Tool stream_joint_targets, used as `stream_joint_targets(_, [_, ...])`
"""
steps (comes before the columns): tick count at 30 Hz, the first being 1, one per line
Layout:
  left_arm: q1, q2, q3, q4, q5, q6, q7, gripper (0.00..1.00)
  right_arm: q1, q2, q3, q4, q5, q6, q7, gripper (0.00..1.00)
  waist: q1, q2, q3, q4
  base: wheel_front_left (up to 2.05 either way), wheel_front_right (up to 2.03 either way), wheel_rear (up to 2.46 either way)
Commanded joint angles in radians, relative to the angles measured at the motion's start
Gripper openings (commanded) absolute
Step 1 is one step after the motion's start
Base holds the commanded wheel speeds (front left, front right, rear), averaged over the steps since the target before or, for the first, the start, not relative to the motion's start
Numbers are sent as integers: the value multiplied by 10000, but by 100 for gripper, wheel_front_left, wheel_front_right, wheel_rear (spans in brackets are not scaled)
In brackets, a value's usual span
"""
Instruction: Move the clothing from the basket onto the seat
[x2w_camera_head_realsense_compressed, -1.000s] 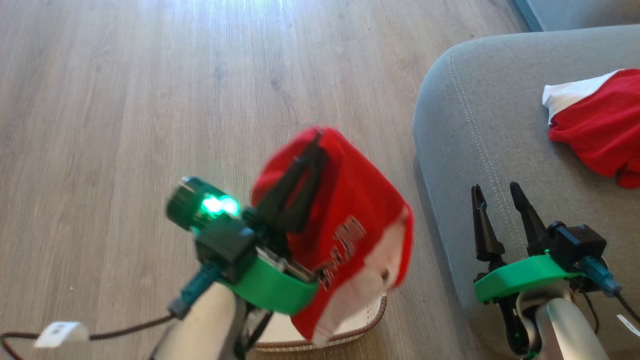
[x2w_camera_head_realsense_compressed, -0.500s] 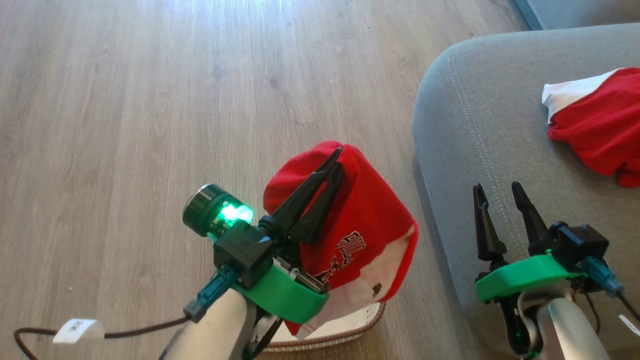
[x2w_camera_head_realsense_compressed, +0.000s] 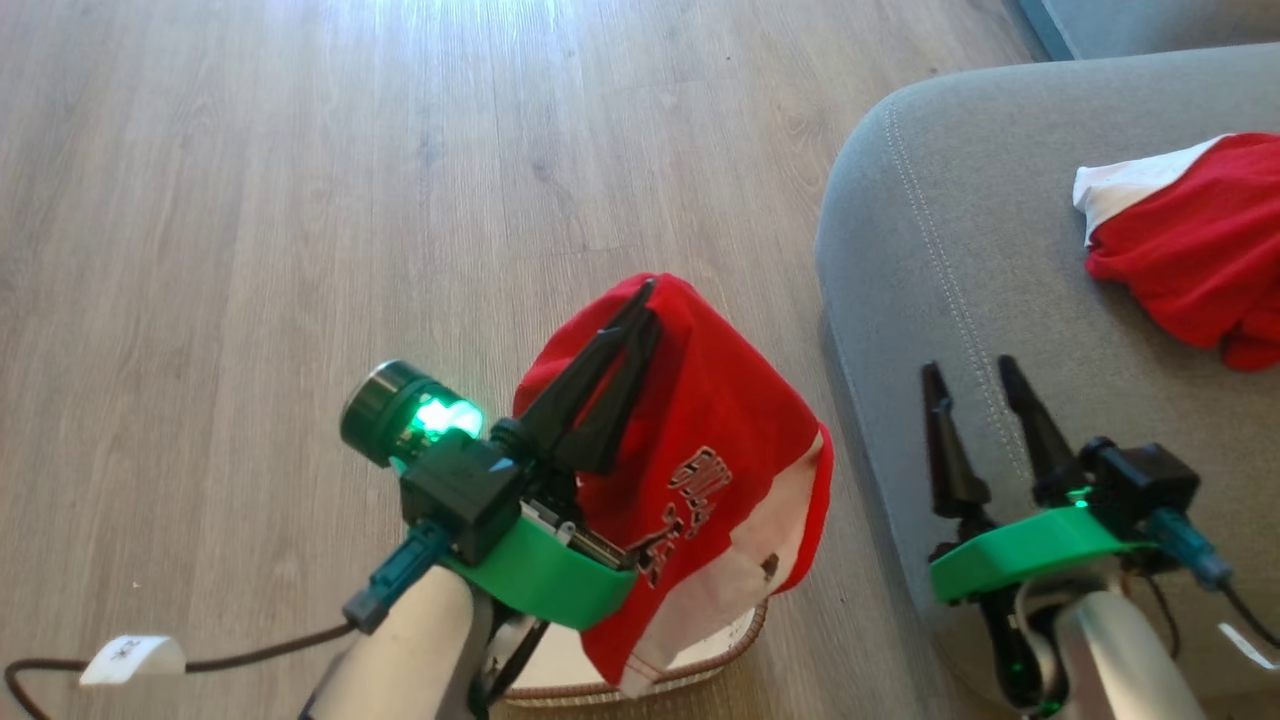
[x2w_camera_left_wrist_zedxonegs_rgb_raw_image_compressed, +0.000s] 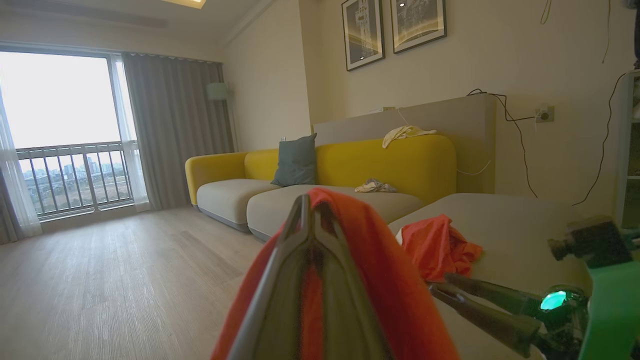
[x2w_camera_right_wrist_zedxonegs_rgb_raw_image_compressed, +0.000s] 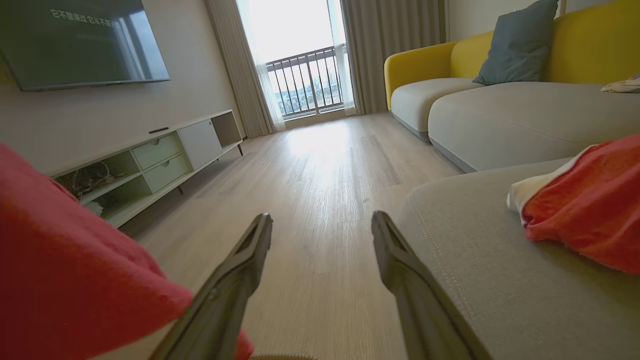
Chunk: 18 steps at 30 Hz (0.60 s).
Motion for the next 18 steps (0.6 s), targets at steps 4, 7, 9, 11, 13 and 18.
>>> stream_joint_targets(4, [-403, 36, 487, -313, 71, 32, -51, 0, -542, -518, 1148, -643, 226, 71, -23, 100, 0, 0, 22, -65, 0, 0, 0])
stream_joint_targets(7, [-395, 36, 480, -258, 66, 21, -51, 0, -701, -1154, 2040, -895, 492, 71, -23, 100, 0, 0, 23, -92, 0, 0, 0])
stream_joint_targets(9, [-384, 36, 458, -216, 62, 9, -51, 0, -811, -1666, 2689, -1152, 688, 71, -23, 100, 0, 0, 9, -100, 0, 0, 0])
stream_joint_targets(11, [-369, 36, 449, -180, 66, -3, -51, 0, -936, -2206, 3328, -1469, 858, 71, -23, 100, 0, 0, 2, -107, 0, 0, 0])
stream_joint_targets(13, [-358, 36, 428, -132, 73, -24, -51, 0, -1054, -2765, 3949, -1895, 1070, 71, -23, 100, 0, 0, -6, -95, 0, 0, 0])
stream_joint_targets(18, [-362, 36, 269, 1, 207, -174, -51, 0, -1419, -4107, 5284, -2683, 1120, 71, -23, 100, 0, 0, -30, -77, 0, 0, 0])
